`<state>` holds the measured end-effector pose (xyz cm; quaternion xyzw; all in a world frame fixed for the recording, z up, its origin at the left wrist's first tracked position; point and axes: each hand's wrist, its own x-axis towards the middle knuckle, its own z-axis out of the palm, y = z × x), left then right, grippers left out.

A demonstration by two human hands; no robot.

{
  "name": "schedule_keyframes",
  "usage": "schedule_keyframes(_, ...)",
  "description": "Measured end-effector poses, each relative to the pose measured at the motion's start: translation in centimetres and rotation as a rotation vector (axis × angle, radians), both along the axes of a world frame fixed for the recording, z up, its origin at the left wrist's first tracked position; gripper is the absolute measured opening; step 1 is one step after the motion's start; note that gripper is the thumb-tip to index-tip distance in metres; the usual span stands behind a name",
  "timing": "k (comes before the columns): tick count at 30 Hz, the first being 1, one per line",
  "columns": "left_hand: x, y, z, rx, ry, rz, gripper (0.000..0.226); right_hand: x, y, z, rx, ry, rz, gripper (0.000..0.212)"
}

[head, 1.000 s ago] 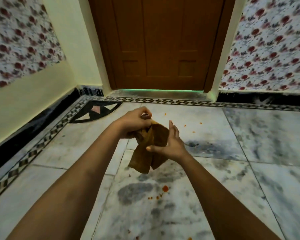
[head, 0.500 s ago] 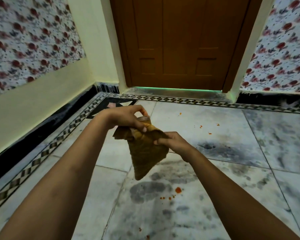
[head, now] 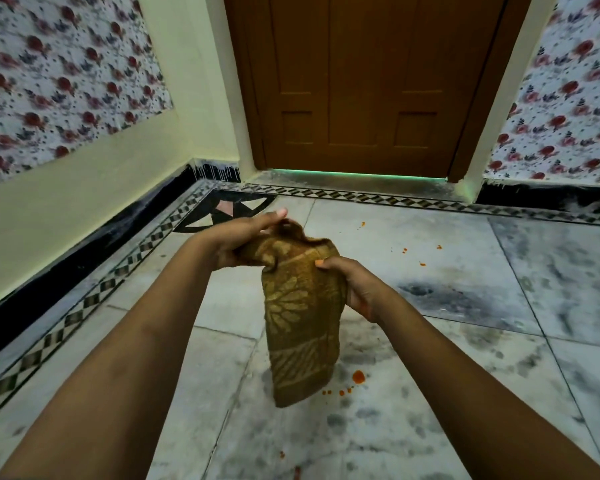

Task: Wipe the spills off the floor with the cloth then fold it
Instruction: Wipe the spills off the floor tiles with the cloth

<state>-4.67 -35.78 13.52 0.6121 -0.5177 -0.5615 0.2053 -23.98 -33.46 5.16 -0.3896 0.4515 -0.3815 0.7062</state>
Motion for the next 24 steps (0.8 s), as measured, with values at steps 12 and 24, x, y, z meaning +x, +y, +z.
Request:
schedule_keyframes(12,0.7,0.2,-2.6,0.112,0.006,-0.109,0.106,-1.2,0.6,-0.1,-0.111,0.149,0.089,0.018)
schedule_keyframes(24,-3.4,0.4,0.9,-0.118,-0.19,-0.005,0.042,0.3,0.1,-3.2,0.192,0.263,-0.165,0.059)
